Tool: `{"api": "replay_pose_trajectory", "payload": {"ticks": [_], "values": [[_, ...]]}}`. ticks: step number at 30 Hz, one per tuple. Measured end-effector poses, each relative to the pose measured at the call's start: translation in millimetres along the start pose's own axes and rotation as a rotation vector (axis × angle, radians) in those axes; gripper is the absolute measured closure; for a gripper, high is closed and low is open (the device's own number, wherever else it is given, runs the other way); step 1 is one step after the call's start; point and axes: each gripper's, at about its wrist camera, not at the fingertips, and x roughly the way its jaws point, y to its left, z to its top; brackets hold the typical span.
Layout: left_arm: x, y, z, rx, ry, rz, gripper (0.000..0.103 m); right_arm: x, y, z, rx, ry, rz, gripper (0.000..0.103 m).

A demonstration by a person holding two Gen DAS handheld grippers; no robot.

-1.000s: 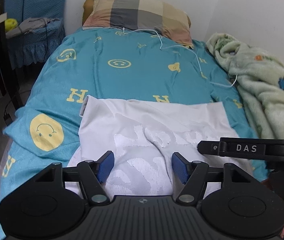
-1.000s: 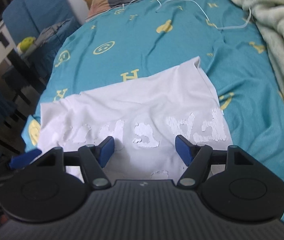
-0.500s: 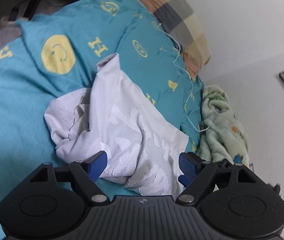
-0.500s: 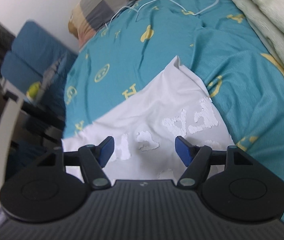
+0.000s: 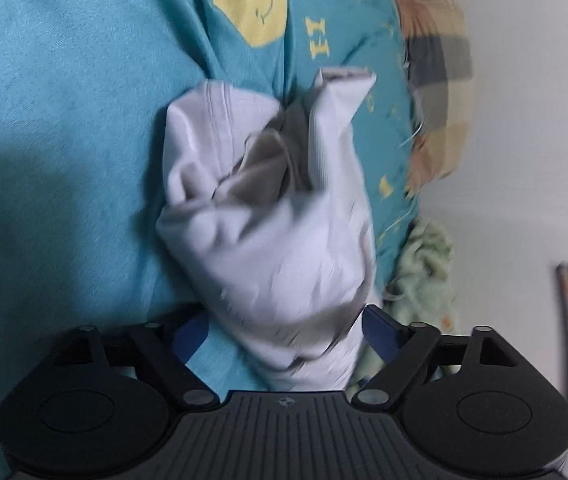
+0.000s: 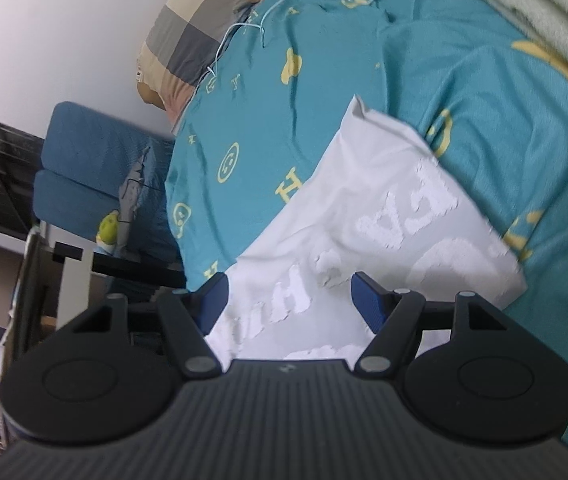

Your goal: Fold clothes

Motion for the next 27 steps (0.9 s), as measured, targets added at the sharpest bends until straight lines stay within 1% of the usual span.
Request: {"api": "replay_pose_trajectory", "payload": {"ticks": [1, 3, 4, 5, 7, 8, 11, 13, 14, 15, 17, 20, 21, 24, 27], "values": [[-0.2, -2.5, 1.7, 0.011, -0.012, -0.013, 0.025, 1.0, -0.7, -1.6, 0.018, 0.011, 0.012, 0.032], [-0.1, -9.3, 3.1, 0.049, -0.028, -0.029, 0.032, 3.5, -2.1, -5.3, 0.054, 0.035, 0.037, 0.032], [-0.2, -11.9, 3.9, 0.061, -0.033, -0.039, 0.042, 6.8, -2.8, -9.7, 0.074, 0.065, 0.054, 0.033], [-0.3, -13.5, 4.7, 0.067, -0.036, -0.05, 0.055, 10.2, -3.4, -14.1, 0.093, 0.094, 0.072, 0.033], [-0.6, -16.9, 6.3, 0.078, -0.041, -0.072, 0.065, 17.0, -4.3, -23.7, 0.133, 0.143, 0.102, 0.033], [-0.8, -18.6, 7.1, 0.083, -0.044, -0.083, 0.071, 20.3, -7.2, -27.6, 0.174, 0.167, 0.118, 0.033], [-1.2, -23.7, 9.5, 0.1, -0.052, -0.115, 0.079, 31.8, -15.9, -39.0, 0.294, 0.251, 0.165, 0.033], [-1.5, -27.1, 11.1, 0.111, -0.058, -0.137, 0.08, 41.2, -21.7, -46.2, 0.369, 0.314, 0.196, 0.033], [-1.6, -28.7, 11.9, 0.116, -0.06, -0.148, 0.081, 45.1, -23.1, -49.1, 0.385, 0.327, 0.199, 0.033], [-1.8, -30.4, 12.4, 0.12, -0.062, -0.161, 0.081, 48.2, -24.6, -50.5, 0.393, 0.325, 0.194, 0.033], [-2.2, -32.2, 13.6, 0.115, -0.062, -0.177, 0.082, 49.3, -33.7, -46.7, 0.423, 0.269, 0.173, 0.033], [0.0, -27.0, 18.0, 0.046, -0.045, -0.206, 0.082, 42.8, -45.1, -41.1, 0.465, 0.19, 0.143, 0.032], [0.0, -24.8, 19.1, 0.032, -0.045, -0.208, 0.082, 40.0, -48.2, -39.8, 0.477, 0.167, 0.134, 0.032], [-2.2, -18.9, 23.2, 0.026, -0.046, -0.191, 0.082, 31.4, -57.4, -35.9, 0.514, 0.098, 0.105, 0.032], [-6.9, -16.0, 30.1, 0.018, -0.049, -0.193, 0.082, 22.9, -66.7, -32.1, 0.549, 0.029, 0.075, 0.032]]}}
